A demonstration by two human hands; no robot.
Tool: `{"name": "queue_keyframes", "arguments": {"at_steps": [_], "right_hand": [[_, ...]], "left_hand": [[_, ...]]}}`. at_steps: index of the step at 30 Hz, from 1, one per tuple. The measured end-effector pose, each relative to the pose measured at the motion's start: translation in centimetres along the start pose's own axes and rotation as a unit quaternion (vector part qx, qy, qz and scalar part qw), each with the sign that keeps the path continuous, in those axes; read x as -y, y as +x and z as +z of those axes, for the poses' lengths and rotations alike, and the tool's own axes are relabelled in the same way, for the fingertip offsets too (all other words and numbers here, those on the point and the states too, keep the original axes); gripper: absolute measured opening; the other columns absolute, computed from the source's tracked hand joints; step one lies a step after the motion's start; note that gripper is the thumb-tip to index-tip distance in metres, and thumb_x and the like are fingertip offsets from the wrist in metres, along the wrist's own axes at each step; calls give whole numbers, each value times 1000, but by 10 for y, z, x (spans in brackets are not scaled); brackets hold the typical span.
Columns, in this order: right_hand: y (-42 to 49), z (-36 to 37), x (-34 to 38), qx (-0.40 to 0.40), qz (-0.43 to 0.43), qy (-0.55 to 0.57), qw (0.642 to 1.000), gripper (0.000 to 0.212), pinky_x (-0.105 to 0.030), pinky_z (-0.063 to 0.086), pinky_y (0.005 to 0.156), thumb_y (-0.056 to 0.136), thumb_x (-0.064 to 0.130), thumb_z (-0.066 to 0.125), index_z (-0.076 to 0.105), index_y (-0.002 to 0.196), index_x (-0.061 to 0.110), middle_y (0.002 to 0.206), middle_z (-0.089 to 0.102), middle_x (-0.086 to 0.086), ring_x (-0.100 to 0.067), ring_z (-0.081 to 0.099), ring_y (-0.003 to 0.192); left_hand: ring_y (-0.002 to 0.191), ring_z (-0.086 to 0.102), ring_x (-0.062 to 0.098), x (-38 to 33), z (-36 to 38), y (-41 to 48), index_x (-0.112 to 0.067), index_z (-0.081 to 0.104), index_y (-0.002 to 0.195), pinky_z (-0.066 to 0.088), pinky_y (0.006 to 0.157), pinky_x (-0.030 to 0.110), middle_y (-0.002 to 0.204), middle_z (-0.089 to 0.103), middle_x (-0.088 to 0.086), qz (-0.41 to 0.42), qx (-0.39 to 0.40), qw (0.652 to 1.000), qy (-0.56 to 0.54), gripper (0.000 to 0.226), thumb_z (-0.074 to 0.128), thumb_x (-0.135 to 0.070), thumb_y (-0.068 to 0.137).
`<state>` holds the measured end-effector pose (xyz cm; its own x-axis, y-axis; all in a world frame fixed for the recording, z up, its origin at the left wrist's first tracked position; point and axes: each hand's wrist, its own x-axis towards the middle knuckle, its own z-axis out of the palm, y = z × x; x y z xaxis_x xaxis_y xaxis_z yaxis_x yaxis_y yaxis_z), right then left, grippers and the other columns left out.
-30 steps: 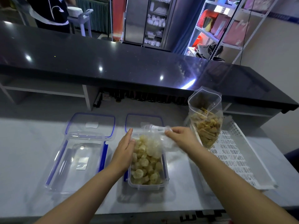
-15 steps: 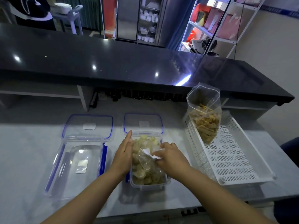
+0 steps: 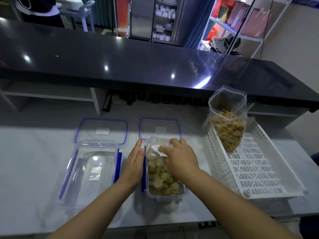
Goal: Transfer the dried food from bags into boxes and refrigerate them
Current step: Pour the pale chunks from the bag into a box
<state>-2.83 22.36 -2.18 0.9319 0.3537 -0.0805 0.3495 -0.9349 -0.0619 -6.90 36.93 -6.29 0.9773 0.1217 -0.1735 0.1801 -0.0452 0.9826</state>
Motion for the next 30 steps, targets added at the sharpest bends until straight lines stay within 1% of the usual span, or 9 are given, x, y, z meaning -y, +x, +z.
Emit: {"name": "queue_keyframes", "arguments": {"at_steps": [6, 11, 15, 18, 20, 22, 25, 27, 30], "right_hand": [[6, 5, -16, 22, 37, 0, 999, 36, -33, 37, 95, 97, 37, 42, 52, 132, 38, 136, 46, 0, -22, 39, 120], [-3, -6, -31, 18, 87, 161, 983, 34, -34, 44, 88, 92, 24, 50, 64, 119, 39, 123, 54, 2, -20, 45, 115], [-20, -26, -40, -4, 123, 370, 921, 27, -37, 52, 78, 84, 11, 63, 74, 90, 35, 92, 68, -1, -23, 63, 86], [-34, -41, -45, -6, 146, 494, 857, 27, -14, 52, 65, 84, 2, 64, 72, 102, 21, 84, 69, 6, -3, 65, 73], [-43, -48, -49, -8, 152, 533, 832, 30, -10, 50, 59, 85, 0, 64, 68, 107, 20, 84, 69, 7, 2, 66, 67], [-51, -51, -54, -22, 161, 548, 821, 35, -10, 50, 59, 85, 0, 64, 65, 112, 22, 90, 69, 7, 4, 67, 69], [-64, -52, -63, -64, 173, 566, 804, 37, -10, 50, 59, 85, -3, 64, 62, 110, 24, 92, 67, 10, 7, 67, 73], [-74, -51, -72, -91, 183, 581, 788, 36, -8, 50, 59, 85, -3, 63, 61, 110, 23, 91, 66, 13, 10, 66, 73], [-88, -50, -95, -121, 193, 591, 774, 37, -10, 51, 66, 84, -1, 65, 63, 105, 31, 99, 65, 15, 11, 64, 80]], "left_hand": [[128, 18, -9, 0, -7, -1, -28, 19, 148, 15, 105, 16, 154, 22, -13, 1, 17, 1000, 24, 45, 24, -28, 103], [129, 18, -8, 0, -10, 0, -29, 19, 147, 15, 106, 18, 154, 22, -12, 5, 15, 999, 43, 45, 24, -30, 102], [129, 17, -8, -9, -10, 0, -31, 19, 147, 15, 105, 18, 154, 21, -12, 18, 30, 998, 48, 46, 25, -33, 102], [131, 21, -4, -21, -7, 2, -30, 21, 147, 19, 106, 21, 153, 24, -11, 37, 44, 997, 50, 48, 30, -34, 101], [131, 28, 4, -30, -3, 4, -32, 27, 145, 28, 106, 29, 149, 31, -10, 54, 52, 995, 59, 48, 39, -34, 98], [122, 36, 5, -41, 5, 4, -36, 39, 136, 38, 104, 36, 137, 41, -13, 79, 73, 991, 80, 45, 50, -35, 93], [102, 44, -7, -58, 26, 3, -37, 55, 115, 43, 91, 29, 111, 46, -26, 121, 118, 977, 127, 30, 61, -40, 85], [94, 47, -9, -66, 47, 1, -35, 62, 101, 45, 83, 25, 102, 53, -22, 144, 135, 969, 148, 21, 63, -41, 81], [80, 58, 2, -74, 78, 0, -28, 64, 78, 50, 75, 29, 82, 64, -12, 170, 122, 964, 163, 4, 65, -30, 81]]}}
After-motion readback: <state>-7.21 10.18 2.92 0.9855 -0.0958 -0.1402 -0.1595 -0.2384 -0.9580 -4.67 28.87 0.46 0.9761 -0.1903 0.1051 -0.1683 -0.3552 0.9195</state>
